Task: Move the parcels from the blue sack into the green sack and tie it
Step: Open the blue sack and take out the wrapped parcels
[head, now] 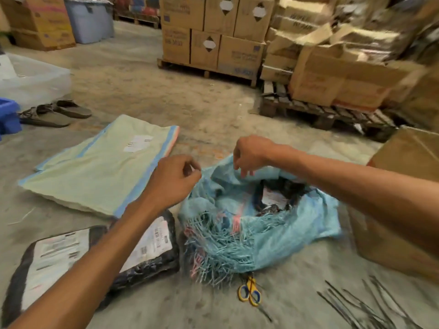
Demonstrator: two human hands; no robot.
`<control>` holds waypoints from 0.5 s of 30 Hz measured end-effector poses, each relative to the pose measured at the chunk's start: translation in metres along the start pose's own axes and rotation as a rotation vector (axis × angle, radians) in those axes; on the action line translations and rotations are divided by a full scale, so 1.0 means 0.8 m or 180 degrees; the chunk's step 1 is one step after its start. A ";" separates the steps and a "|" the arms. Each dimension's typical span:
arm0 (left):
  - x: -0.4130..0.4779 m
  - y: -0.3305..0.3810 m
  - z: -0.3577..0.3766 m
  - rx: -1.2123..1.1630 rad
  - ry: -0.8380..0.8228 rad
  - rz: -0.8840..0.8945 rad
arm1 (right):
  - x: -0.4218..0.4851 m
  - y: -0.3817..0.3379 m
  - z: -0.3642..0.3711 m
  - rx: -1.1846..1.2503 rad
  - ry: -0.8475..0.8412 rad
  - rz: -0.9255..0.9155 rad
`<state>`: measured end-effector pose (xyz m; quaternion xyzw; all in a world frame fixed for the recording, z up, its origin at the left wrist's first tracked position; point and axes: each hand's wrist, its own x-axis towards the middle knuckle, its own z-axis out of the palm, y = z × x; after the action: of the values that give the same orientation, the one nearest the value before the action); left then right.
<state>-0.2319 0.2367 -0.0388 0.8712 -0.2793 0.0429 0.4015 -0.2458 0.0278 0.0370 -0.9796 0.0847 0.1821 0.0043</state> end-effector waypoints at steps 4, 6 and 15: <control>0.037 0.074 0.078 -0.0213 -0.0696 0.0240 | -0.003 0.106 0.009 -0.0221 -0.0196 0.0320; 0.052 0.088 0.124 -0.0114 -0.0986 0.0182 | 0.001 0.148 0.039 -0.0236 -0.0168 0.0339; 0.101 0.079 0.320 0.0315 -0.1672 -0.0578 | 0.055 0.247 0.158 -0.0052 0.0020 0.0176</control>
<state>-0.2349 -0.0181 -0.1446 0.8924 -0.2922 -0.2069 0.2747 -0.2832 -0.1696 -0.0920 -0.9775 0.1103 0.1797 -0.0091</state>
